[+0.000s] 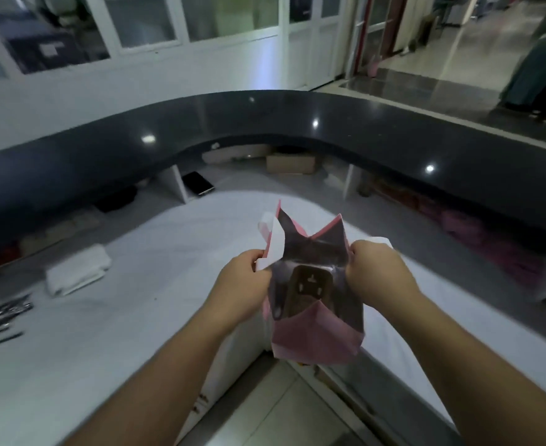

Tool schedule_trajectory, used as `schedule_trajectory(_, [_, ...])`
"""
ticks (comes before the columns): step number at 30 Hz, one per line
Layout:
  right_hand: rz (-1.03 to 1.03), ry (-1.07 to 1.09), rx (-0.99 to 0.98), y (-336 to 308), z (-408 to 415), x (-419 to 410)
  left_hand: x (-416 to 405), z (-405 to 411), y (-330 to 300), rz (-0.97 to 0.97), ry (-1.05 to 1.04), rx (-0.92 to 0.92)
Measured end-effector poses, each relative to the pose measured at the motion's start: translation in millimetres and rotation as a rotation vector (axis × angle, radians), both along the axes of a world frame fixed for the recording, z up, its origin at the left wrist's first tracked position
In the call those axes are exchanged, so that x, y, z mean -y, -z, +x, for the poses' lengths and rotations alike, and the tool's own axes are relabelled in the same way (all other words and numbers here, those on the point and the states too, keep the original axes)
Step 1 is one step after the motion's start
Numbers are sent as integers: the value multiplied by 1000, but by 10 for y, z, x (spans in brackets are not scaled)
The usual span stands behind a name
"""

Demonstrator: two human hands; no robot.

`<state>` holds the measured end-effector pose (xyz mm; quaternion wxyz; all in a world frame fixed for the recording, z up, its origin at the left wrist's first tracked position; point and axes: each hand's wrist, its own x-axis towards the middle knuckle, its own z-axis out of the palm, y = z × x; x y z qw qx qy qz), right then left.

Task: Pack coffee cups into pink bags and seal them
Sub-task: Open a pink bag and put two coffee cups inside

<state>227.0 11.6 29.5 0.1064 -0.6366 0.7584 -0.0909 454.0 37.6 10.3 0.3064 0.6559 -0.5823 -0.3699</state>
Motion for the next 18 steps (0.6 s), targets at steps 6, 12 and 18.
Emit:
schedule_trajectory(6, [-26, -258, 68, 35, 1213, 267, -299, 1093, 37, 29, -263, -64])
schedule_trajectory(12, [-15, -563, 83, 86, 2230, 586, -518, 1901, 54, 37, -544, -82])
schedule_trajectory(18, [38, -785, 123, 132, 3044, 777, -723, 2384, 24, 61, -770, -74])
